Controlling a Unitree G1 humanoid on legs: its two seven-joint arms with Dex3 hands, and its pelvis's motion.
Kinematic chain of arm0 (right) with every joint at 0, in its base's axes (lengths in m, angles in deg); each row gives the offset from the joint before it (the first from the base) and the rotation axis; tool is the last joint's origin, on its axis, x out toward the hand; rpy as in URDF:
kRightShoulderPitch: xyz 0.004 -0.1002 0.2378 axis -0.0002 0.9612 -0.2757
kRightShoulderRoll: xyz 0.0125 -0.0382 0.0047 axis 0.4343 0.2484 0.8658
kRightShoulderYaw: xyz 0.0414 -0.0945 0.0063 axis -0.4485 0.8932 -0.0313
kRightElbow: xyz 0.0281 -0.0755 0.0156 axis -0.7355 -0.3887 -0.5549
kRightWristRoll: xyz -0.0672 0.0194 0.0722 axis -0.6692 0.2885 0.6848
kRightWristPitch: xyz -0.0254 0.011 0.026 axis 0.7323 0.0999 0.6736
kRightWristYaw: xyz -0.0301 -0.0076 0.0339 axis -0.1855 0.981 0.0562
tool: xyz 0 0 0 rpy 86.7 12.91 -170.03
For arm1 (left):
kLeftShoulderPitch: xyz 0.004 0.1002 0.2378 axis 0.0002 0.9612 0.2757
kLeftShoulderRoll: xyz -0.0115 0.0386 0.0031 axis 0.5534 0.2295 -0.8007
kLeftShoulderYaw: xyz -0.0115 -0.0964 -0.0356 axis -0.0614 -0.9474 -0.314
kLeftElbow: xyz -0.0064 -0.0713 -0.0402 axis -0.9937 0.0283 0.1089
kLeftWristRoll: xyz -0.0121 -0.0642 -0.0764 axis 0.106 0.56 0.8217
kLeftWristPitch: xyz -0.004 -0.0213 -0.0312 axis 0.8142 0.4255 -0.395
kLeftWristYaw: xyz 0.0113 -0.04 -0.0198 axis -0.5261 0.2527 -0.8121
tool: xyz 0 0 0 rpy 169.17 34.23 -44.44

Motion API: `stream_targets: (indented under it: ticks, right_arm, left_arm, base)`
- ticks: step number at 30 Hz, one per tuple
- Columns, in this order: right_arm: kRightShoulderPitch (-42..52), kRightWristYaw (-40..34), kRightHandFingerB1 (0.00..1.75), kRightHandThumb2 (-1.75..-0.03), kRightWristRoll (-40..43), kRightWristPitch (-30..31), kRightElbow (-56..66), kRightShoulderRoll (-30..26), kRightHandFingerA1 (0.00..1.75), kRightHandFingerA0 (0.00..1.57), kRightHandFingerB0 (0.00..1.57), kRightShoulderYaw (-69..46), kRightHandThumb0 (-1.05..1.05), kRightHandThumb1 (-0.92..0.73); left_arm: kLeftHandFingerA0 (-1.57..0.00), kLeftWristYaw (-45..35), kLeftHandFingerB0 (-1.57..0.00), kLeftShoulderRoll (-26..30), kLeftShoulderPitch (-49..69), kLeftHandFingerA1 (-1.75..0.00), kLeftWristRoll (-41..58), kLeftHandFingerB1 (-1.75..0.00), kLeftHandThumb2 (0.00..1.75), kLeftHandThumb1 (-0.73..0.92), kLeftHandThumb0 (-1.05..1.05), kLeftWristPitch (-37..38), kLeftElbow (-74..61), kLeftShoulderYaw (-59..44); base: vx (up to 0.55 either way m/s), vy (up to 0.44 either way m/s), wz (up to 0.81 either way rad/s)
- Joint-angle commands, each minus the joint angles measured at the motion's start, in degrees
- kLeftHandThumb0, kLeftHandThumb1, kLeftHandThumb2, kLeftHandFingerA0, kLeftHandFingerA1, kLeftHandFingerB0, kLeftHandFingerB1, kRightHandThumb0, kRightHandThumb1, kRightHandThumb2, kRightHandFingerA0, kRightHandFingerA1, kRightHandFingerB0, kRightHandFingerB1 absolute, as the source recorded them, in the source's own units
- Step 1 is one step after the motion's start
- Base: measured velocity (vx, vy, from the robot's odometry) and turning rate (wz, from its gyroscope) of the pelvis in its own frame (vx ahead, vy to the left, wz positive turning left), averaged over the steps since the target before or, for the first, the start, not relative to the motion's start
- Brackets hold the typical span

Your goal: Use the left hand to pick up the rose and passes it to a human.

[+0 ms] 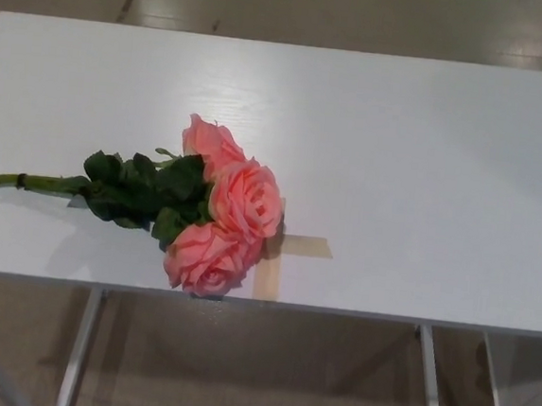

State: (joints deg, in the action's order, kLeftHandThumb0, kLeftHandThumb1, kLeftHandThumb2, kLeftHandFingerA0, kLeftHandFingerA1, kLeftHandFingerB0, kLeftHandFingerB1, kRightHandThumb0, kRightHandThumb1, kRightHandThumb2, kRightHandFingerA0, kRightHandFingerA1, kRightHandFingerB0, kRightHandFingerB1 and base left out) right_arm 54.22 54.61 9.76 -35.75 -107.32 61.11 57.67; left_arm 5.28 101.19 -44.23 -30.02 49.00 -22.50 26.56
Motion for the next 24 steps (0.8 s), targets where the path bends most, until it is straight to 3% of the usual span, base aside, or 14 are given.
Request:
stream_targets:
  ticks: [1, 3, 4, 5, 8, 9, 10, 13, 15, 17, 18, 19, 23, 24]
  right_arm:
    - [-0.14, -1.06, 0.3, -0.63, -0.01, -0.26, -0.65, -0.85, 0.67, 0.6, 0.31, 0.08, -0.52, -0.76]
    - [-0.31, -1.09, 0.3, -0.63, -0.1, -0.11, -0.67, -0.93, 0.67, 0.6, 0.31, 0.19, -0.52, -0.76]
    - [-0.33, -1.2, 0.46, -0.93, 0.01, -0.16, -0.66, -0.93, 0.72, 0.58, 0.24, 0.1, -0.57, -0.62]
    - [-0.41, -1.33, 0.46, -0.93, -0.11, -0.05, -0.68, -0.95, 0.72, 0.58, 0.24, 0.23, -0.57, -0.62]
    - [-0.6, -1.49, 0.46, -0.93, -0.29, 0.2, -0.71, -0.83, 0.71, 0.58, 0.23, 0.5, -0.57, -0.62]
    - [-0.66, -1.51, 0.46, -0.93, -0.42, 0.24, -0.71, -0.88, 0.71, 0.57, 0.23, 0.64, -0.58, -0.62]
    - [-0.59, -1.5, 0.3, -0.63, -0.51, 0.25, -0.71, -0.91, 0.65, 0.59, 0.3, 0.77, -0.52, -0.76]
    - [-0.59, -1.5, 0.3, -0.63, -0.49, 0.25, -0.71, -0.92, 0.65, 0.59, 0.3, 0.82, -0.52, -0.76]
    - [-0.52, -1.46, 0.3, -0.63, -0.65, 0.31, -0.83, -1.03, 0.66, 0.58, 0.3, 1.0, -0.52, -0.76]
    - [-0.52, -1.45, 0.3, -0.63, -0.61, 0.31, -0.84, -1.04, 0.66, 0.58, 0.3, 1.02, -0.52, -0.76]
    - [-0.41, -1.37, 0.3, -0.63, -0.68, 0.2, -0.76, -1.13, 0.65, 0.57, 0.3, 1.13, -0.52, -0.76]
    - [-0.39, -1.4, 0.3, -0.63, -0.75, 0.16, -0.72, -1.15, 0.64, 0.57, 0.3, 1.24, -0.52, -0.76]
    - [-0.4, -1.5, 0.3, -0.63, -0.77, 0.08, -0.73, -1.14, 0.64, 0.57, 0.3, 1.41, -0.52, -0.75]
    - [-0.63, -1.47, 0.3, -0.63, -0.65, 0.13, -0.74, -1.08, 0.65, 0.57, 0.3, 1.34, -0.51, -0.76]
  left_arm:
    - [-0.56, -24.31, -0.52, 11.9, 22.38, -0.42, 23.66, -0.37, 0.53, 0.42, -0.42, -1.11, -47.57, -9.26]
    - [-0.55, -25.25, -0.52, 11.83, 23.25, -0.42, 27.51, -0.37, 0.53, 0.41, -0.44, -0.76, -51.76, -12.13]
    - [-0.55, -24.98, -0.52, 11.65, 23.53, -0.42, 28.77, -0.37, 0.53, 0.41, -0.44, -1.1, -53.52, -13.29]
    - [-0.55, -24.63, -0.52, 11.24, 23.34, -0.42, 30.29, -0.37, 0.53, 0.41, -0.43, -0.85, -54.9, -14.33]
    - [-0.51, -23.15, -0.5, 10.53, 22.43, -0.41, 32.26, -0.36, 0.53, 0.41, -0.43, -0.04, -57.65, -16.85]
    - [-0.47, -22.28, -0.39, 10.3, 21.89, -0.49, 32.96, -0.42, 0.68, 0.36, -0.52, -0.1, -58.89, -17.57]
    - [-0.48, -20.6, -0.44, 9.92, 20.87, -0.4, 33.65, -0.35, 0.53, 0.4, -0.45, -0.17, -60.54, -18.54]
    - [-0.48, -20.58, -0.44, 9.61, 21.04, -0.4, 33.95, -0.35, 0.53, 0.4, -0.45, -1.0, -61.44, -19.19]
    - [-0.45, -12.63, -0.4, 9.01, 12.82, -0.4, 32.44, -0.33, 0.52, 0.4, -0.46, -0.16, -63.56, -19.98]
    - [-0.45, -12.48, -0.4, 8.84, 12.63, -0.4, 32.49, -0.33, 0.52, 0.4, -0.46, -0.8, -64.1, -20.36]
    - [-0.36, -7.81, -0.33, 9.71, 6.48, -0.44, 28.43, -0.38, 0.63, 0.36, -0.53, -1.76, -64.77, -19.76]
    - [-0.39, -5.88, -0.36, 10.01, 2.16, -0.38, 25.65, -0.32, 0.53, 0.4, -0.46, -2.25, -64.29, -18.36]
    - [-0.39, -5.02, -0.37, 9.45, -2.98, -0.37, 22.14, -0.32, 0.53, 0.4, -0.46, -3.7, -63.38, -16.48]
    - [-0.32, -4.38, -0.28, 9.83, -6.96, -0.42, 18.54, -0.39, 0.69, 0.37, -0.55, -4.2, -61.15, -14.59]
  base:
    - [0.0, 0.0, 0.0]
    - [0.0, 0.0, 0.0]
    - [0.0, 0.0, 0.0]
    - [0.0, 0.0, 0.0]
    - [0.0, 0.0, 0.0]
    - [0.0, 0.0, 0.0]
    - [0.0, 0.0, 0.0]
    - [0.0, 0.0, 0.0]
    - [0.0, 0.0, 0.0]
    - [0.0, 0.0, 0.0]
    - [0.0, 0.0, 0.0]
    - [0.0, 0.0, 0.0]
    - [0.0, 0.0, 0.0]
    - [0.0, 0.0, 0.0]
